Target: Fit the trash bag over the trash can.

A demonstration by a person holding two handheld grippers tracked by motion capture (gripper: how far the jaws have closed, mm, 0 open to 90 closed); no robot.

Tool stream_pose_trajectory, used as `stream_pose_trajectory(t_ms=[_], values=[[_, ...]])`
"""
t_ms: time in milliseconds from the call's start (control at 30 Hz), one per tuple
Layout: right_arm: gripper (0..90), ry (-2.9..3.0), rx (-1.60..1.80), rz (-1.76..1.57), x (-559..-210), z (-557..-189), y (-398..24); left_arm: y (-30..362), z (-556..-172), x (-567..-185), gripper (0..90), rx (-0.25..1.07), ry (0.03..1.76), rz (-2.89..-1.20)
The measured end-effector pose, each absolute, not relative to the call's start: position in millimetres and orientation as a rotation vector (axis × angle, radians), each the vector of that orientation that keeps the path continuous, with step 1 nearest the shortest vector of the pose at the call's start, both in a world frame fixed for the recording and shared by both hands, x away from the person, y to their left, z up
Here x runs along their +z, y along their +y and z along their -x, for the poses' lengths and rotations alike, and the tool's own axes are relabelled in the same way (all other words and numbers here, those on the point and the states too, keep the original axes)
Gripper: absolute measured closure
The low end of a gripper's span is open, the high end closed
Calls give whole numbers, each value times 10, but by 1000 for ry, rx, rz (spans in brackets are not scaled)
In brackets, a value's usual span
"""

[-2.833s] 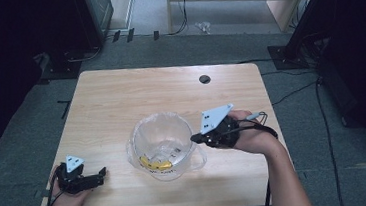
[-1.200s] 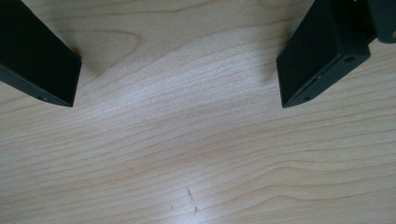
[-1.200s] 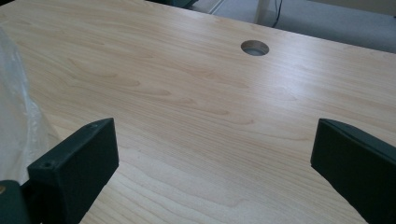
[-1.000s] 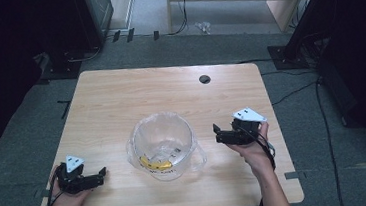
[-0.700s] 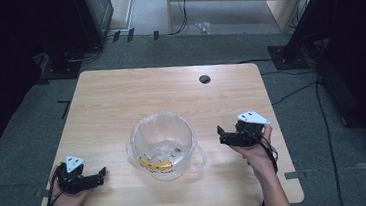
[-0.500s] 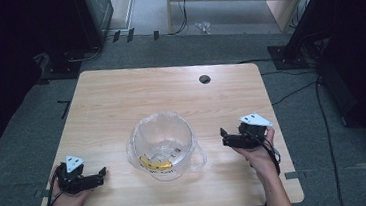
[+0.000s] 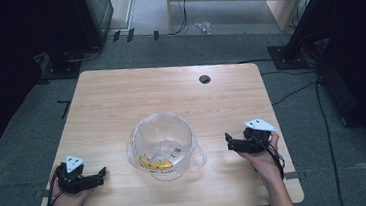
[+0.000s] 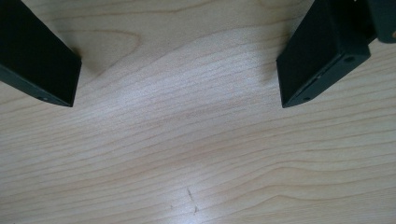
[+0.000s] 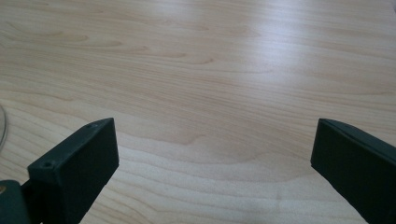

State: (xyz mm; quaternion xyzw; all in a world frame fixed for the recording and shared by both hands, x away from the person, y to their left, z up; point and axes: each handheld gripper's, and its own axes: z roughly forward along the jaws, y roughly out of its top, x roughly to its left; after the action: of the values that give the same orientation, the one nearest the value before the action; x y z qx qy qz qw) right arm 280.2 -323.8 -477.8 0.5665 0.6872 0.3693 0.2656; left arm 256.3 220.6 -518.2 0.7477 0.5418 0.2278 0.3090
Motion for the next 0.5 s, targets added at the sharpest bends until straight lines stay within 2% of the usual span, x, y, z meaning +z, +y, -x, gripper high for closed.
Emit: stream_pose_trajectory(t_ms=[500], values=[[7,1852,949,-1575,-4964,-2688,-3433,2206,-2563,-5182,0,602,1432,-1976]])
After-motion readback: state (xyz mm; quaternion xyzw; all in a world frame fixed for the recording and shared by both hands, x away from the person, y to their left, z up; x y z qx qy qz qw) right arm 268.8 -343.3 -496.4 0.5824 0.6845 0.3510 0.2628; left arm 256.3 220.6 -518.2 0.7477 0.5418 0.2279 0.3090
